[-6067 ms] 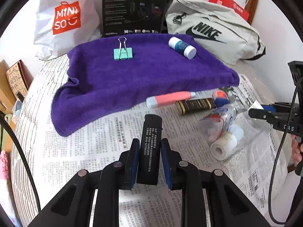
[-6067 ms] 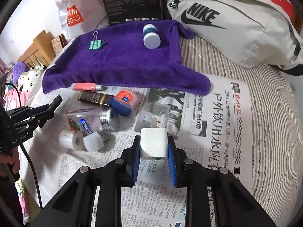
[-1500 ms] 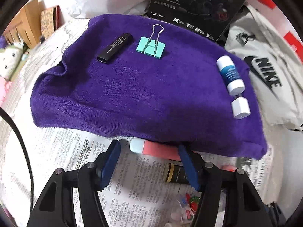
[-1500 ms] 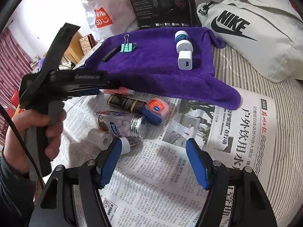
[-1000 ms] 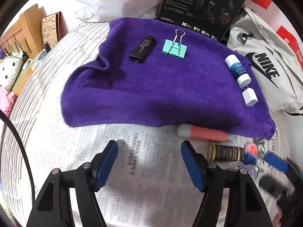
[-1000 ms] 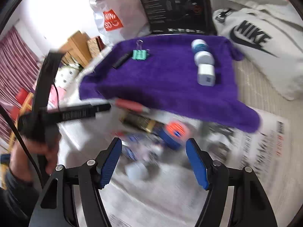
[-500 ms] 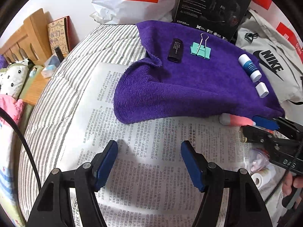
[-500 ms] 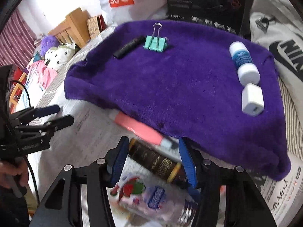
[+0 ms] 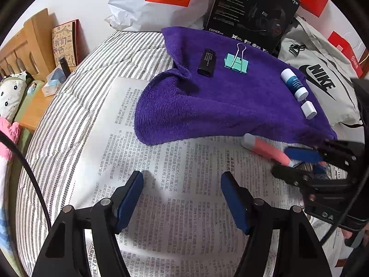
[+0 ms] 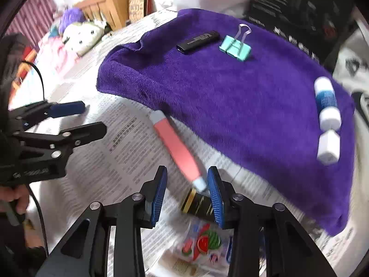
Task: Organize rigid objects
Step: 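Grasp the pink-and-white tube with the right gripper, then lift the pink tube with the right gripper toward the towel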
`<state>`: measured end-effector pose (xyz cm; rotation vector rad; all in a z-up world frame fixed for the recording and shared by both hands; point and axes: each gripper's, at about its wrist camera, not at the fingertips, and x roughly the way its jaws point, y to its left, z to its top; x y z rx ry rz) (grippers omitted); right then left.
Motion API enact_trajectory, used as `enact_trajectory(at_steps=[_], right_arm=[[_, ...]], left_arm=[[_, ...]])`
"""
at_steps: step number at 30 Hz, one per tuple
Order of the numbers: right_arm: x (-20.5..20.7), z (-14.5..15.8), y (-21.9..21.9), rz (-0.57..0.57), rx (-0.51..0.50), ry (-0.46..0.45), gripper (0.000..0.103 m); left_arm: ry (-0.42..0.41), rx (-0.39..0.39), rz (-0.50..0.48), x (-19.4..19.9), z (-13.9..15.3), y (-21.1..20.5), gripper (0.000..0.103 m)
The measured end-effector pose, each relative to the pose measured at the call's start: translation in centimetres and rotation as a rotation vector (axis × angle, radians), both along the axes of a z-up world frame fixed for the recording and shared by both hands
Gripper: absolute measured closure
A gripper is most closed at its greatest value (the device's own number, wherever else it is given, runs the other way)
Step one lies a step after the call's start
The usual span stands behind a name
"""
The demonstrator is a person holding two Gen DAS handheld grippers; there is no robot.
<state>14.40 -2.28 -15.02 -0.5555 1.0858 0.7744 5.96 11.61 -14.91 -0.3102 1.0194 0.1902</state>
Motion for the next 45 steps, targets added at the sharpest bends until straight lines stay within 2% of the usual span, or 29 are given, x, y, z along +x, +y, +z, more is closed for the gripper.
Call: enact_trajectory(at_steps=[3, 4, 5, 7, 11, 19, 24, 27, 31, 38, 45], right_arm=[[0.0, -0.1, 1.2, 0.042, -0.007, -0.015, 0.067], [0.0, -0.1, 1.6, 0.057, -0.014, -0.022, 0.069], [-0.1, 0.0, 1.9, 0.075, -0.018, -0.022, 0.078], [-0.3, 0.0, 2.3, 0.082, -0.027, -0.014, 0.082], [-1.2, 0.0, 2.4, 0.111, -0.029, 0.009, 0.083], [-0.9, 0.1, 2.2, 0.064, 0.002, 0.012, 0.084], [-0.9, 2.9, -0.8, -0.013, 0.118, 0.041, 0.085], [-1.1, 4.0, -2.4, -0.04, 0.135, 0.041, 0.085], [-1.6, 2.7, -2.2, -0.018, 0.071, 0.046, 0.085], [-2.0, 0.3, 0.2, 0.028, 0.023, 0.069, 0.085], [-2.0, 0.0, 1.6, 0.041, 0.011, 0.012, 0.087]], left_arm=[[-0.001, -0.007, -0.007, -0.2, 0.0, 0.2, 0.035], [-0.002, -0.009, -0.007, -0.2, 0.1, 0.2, 0.035], [-0.002, -0.014, -0.006, -0.3, 0.1, 0.3, 0.035], [-0.006, -0.02, -0.003, -0.4, 0.1, 0.4, 0.035], [-0.007, -0.025, 0.001, -0.7, 0.1, 0.6, 0.035], [-0.017, -0.042, 0.001, -1.5, 0.3, 1.1, 0.036], [-0.029, -0.054, -0.039, -1.8, 0.6, 0.3, 0.038], [-0.024, -0.037, -0.074, -1.5, 0.7, -1.0, 0.038], [-0.013, -0.031, -0.092, -1.3, 0.5, -2.1, 0.038], [0.01, -0.01, -0.072, -1.7, 0.5, -1.7, 0.038], [0.013, -0.008, -0.07, -1.8, 0.3, -1.2, 0.038]])
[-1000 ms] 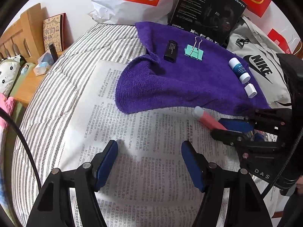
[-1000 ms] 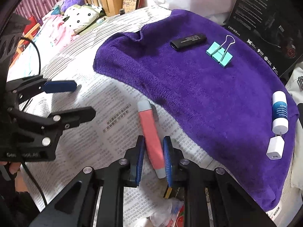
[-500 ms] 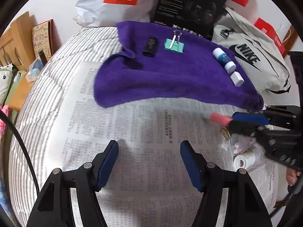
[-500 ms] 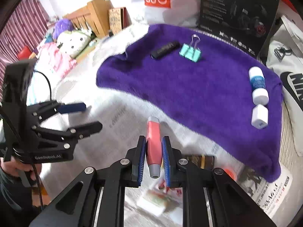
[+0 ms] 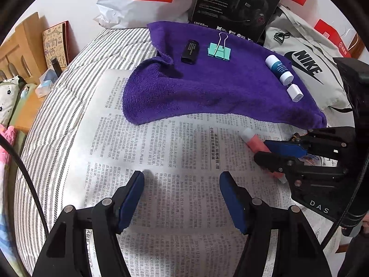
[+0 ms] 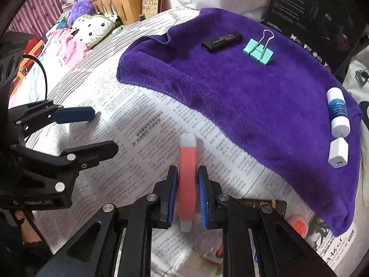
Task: Organize rigid objects
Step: 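Lift the pink tube with the right gripper toward the towel, then grasp the white paper roll with the left gripper while the right gripper holds the pink tube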
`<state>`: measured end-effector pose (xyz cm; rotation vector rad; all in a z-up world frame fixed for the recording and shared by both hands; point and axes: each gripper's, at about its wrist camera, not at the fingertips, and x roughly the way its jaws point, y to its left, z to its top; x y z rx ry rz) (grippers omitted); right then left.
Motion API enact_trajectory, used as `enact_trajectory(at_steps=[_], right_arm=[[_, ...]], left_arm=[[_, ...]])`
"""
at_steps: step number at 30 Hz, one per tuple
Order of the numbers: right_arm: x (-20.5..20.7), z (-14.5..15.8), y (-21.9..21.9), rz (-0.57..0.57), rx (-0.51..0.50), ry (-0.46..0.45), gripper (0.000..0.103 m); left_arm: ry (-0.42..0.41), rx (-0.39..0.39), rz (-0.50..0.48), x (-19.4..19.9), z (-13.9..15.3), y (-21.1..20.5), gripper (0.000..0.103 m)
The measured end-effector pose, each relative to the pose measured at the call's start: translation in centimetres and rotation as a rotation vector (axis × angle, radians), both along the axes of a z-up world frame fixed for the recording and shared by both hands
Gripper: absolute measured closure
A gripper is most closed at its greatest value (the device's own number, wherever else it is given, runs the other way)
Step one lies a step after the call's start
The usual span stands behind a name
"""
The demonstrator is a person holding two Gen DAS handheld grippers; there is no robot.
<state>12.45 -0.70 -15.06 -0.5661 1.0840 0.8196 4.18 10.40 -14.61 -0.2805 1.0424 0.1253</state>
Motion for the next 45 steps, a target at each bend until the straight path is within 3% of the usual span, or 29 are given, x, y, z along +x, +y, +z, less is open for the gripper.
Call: enact_trajectory(at_steps=[4, 10, 18, 22, 27, 33, 36, 38, 42, 45], right_arm=[[0.0, 0.5, -0.9, 0.007, 0.008, 0.022, 0.087], [0.4, 4.5, -6.0, -0.088, 0.147, 0.031, 0.087], [-0.2, 7.0, -14.3, -0.262, 0.21, -0.024, 0.087], [0.3, 6.1, -16.6, -0.306, 0.241, 0.008, 0.087], [0.6, 5.6, -17.6, -0.336, 0.295, 0.037, 0.087], [1.2, 7.1, -18.3, -0.345, 0.353, 0.016, 0.087], [1.3, 7.8, -19.1, -0.348, 0.36, 0.003, 0.087], [1.3, 7.7, -20.0, -0.368, 0.342, -0.01, 0.087], [0.9, 7.0, -22.0, -0.403, 0.34, -0.008, 0.087], [0.2, 6.8, -23.4, -0.432, 0.335, -0.015, 0.088]], left_arm=[[-0.017, -0.011, -0.016, -0.1, 0.2, -0.1, 0.038], [-0.039, -0.028, -0.063, -0.1, 0.9, -1.8, 0.038], [-0.066, -0.091, -0.195, 0.7, 2.3, -9.2, 0.038], [-0.055, -0.053, -0.245, 1.3, 1.8, -12.3, 0.038], [-0.041, -0.032, -0.218, 3.0, 1.5, -13.3, 0.038], [-0.012, -0.018, -0.186, 4.9, 1.5, -14.2, 0.038], [0.01, -0.028, -0.176, 5.8, 1.0, -14.8, 0.038], [0.02, 0.011, -0.161, 6.4, 0.5, -15.2, 0.038], [0.004, 0.054, -0.159, 6.0, 0.0, -14.5, 0.05], [0.01, 0.078, -0.158, 5.2, 0.1, -13.4, 0.05]])
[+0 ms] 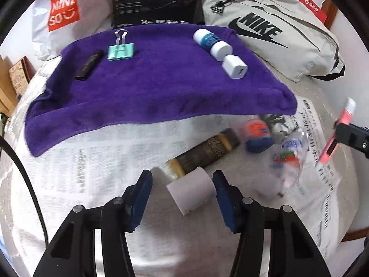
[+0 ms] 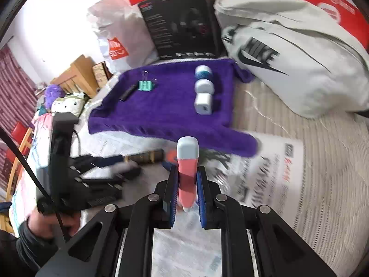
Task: Organize rigid objects
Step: 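Grasp the white paper roll with the left gripper while the right gripper holds the pink tube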
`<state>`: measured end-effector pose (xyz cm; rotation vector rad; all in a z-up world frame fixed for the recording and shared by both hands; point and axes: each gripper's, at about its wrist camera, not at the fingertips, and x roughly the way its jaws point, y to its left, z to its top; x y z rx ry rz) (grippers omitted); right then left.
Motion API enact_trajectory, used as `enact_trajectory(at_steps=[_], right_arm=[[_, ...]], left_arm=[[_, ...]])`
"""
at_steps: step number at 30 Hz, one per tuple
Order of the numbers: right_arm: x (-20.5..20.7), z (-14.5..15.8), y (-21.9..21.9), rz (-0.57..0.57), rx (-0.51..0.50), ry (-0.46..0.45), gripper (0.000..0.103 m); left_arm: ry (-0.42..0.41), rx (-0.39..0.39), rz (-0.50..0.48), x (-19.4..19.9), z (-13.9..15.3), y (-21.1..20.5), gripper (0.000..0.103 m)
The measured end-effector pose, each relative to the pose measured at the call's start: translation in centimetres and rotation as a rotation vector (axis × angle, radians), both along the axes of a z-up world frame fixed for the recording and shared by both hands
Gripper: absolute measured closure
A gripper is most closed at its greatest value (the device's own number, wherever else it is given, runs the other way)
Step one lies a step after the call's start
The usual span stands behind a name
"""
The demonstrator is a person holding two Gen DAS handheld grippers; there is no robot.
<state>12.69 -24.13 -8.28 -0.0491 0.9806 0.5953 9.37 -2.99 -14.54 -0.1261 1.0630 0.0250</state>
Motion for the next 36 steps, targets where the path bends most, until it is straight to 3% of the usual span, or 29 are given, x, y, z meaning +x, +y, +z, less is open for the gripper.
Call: enact_trajectory(at_steps=[5, 7, 8, 20, 36], right_arm=[[-0.9, -0.4, -1.3, -0.025, 0.021, 0.01, 0.088], [-1.3, -0.5, -1.7, -0.033, 0.023, 0.014, 0.088], [-1.5, -0.6, -1.9, -0.041, 0.021, 0.016, 0.088], [-3.2, -2.6, -2.2, -0.047, 0.012, 0.062, 0.088], [-2.1, 0.1, 0.3, 0.008, 0.012, 0.021, 0.088]], left_arm=[[-0.001, 0.003, -0.004, -0.6, 0.0, 0.8, 0.051], [-0.006, 0.004, -0.008, -0.5, 0.0, 0.7, 0.056], [-0.012, -0.001, -0.021, -0.5, 0.0, 0.5, 0.067], [-0.067, -0.057, -0.036, -3.0, 2.0, 3.0, 0.067], [-0.115, -0.107, -0.015, -2.1, 4.2, 5.9, 0.067]])
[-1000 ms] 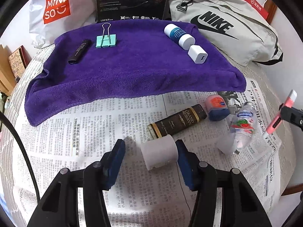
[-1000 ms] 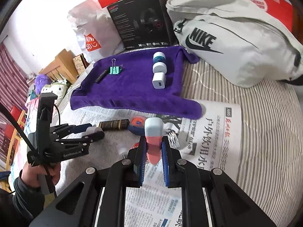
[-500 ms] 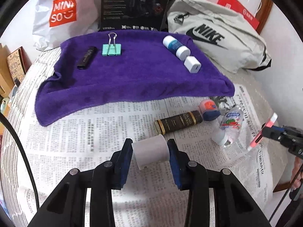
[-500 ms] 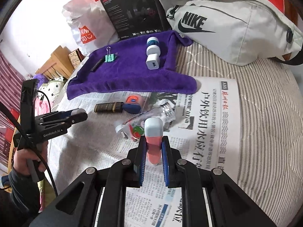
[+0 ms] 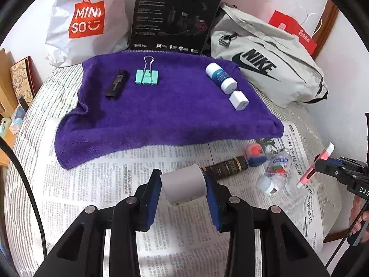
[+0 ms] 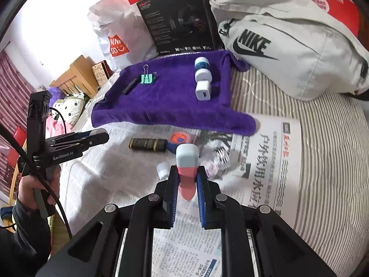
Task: Organize rigid objects
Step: 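Grasp the white paper roll with the left gripper while the right gripper holds the pink tube, then carry the white roll onto the towel with the left gripper while the right carries the pink tube there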
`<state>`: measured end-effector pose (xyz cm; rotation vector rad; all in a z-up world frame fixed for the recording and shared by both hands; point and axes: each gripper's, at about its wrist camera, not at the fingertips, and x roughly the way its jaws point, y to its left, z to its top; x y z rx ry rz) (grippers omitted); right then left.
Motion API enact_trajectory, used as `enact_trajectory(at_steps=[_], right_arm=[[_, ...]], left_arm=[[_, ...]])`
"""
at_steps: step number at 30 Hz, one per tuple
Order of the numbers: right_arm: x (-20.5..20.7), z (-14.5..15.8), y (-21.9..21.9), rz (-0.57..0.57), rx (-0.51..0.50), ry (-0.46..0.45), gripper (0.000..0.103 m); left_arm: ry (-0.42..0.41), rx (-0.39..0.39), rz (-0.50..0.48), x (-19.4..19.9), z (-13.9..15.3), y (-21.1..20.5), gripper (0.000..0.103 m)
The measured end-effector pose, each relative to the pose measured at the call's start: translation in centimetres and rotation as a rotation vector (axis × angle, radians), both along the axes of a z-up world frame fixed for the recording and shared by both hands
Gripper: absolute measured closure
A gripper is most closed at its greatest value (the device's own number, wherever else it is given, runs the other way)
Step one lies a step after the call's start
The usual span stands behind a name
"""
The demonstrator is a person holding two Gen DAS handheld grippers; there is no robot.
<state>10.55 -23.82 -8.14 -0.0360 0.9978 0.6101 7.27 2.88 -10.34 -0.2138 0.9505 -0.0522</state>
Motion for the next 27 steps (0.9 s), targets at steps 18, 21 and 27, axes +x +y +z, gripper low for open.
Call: enact_trajectory(at_steps=[18, 21, 27], right_arm=[[9.6, 2.9, 8.9, 0.088, -0.086, -0.056, 0.088], [11.2, 1.7, 10.3, 0.108, -0.125, -0.028, 0.088], [13.0, -1.1, 12.6, 0.143, -0.194, 0.019, 0.088]], left_arm=[[-0.034, -0.026, 0.045, 6.7, 2.2, 5.9, 0.067], [-0.024, -0.019, 0.045, 8.1, 1.7, 6.4, 0.067], [0.002, -0.03, 0.051, 10.4, 0.1, 7.1, 0.067]])
